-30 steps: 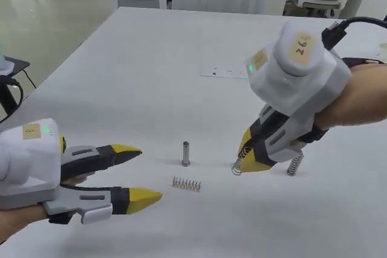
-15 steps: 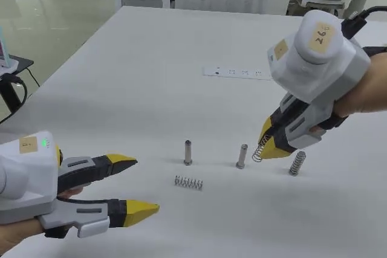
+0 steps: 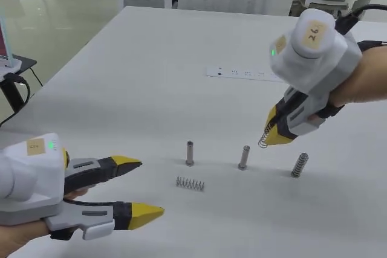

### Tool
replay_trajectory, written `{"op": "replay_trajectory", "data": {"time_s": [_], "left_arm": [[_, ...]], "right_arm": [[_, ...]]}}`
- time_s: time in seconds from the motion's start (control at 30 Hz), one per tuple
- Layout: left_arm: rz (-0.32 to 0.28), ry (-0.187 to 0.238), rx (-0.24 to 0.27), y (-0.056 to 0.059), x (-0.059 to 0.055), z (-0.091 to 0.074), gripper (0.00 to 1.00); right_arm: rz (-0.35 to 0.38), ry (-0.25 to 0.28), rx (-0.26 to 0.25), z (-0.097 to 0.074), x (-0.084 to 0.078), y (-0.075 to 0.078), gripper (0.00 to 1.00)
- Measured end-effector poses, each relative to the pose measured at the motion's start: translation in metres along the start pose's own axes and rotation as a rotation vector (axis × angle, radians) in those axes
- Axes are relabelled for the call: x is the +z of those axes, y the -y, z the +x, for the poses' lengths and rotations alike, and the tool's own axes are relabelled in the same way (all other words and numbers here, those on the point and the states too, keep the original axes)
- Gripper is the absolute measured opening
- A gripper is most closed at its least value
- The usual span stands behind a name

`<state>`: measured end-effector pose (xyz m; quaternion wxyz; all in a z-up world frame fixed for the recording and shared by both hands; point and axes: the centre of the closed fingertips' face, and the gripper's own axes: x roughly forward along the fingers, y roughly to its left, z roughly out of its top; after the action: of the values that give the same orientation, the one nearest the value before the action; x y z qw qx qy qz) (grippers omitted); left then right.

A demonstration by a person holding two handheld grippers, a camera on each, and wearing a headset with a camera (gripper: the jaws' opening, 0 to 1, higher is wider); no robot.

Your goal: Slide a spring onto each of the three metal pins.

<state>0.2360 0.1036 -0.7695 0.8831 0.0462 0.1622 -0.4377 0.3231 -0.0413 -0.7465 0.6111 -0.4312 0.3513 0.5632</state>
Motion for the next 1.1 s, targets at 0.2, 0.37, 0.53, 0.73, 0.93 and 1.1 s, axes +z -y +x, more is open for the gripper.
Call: {"op": "replay_trajectory", "data": {"time_s": [0.2,0.37,0.53,0.73,0.93,1.1], "left_arm": [[0.007,-0.003,-0.004,0.002,0.000,0.000,0.52],[0.007,-0.003,-0.002,0.001,0.000,-0.001,0.52],[0.009,-0.003,0.001,0.000,-0.001,-0.001,0.52],[0.011,-0.009,-0.001,0.000,-0.003,0.000,0.52],[0.009,-0.007,0.006,-0.003,-0.003,-0.001,0.52],[0.007,-0.010,0.009,-0.003,-0.004,-0.001,0.51]], "right_arm": [[-0.009,-0.019,-0.012,0.011,0.004,0.010,0.09],[-0.010,-0.027,0.003,0.019,0.006,0.011,0.09],[-0.005,-0.038,0.014,0.028,0.004,0.016,0.09],[0.005,-0.054,0.027,0.035,0.002,0.019,0.09],[0.007,-0.067,0.037,0.040,-0.001,0.019,0.09],[0.012,-0.076,0.048,0.045,-0.002,0.019,0.09]]}}
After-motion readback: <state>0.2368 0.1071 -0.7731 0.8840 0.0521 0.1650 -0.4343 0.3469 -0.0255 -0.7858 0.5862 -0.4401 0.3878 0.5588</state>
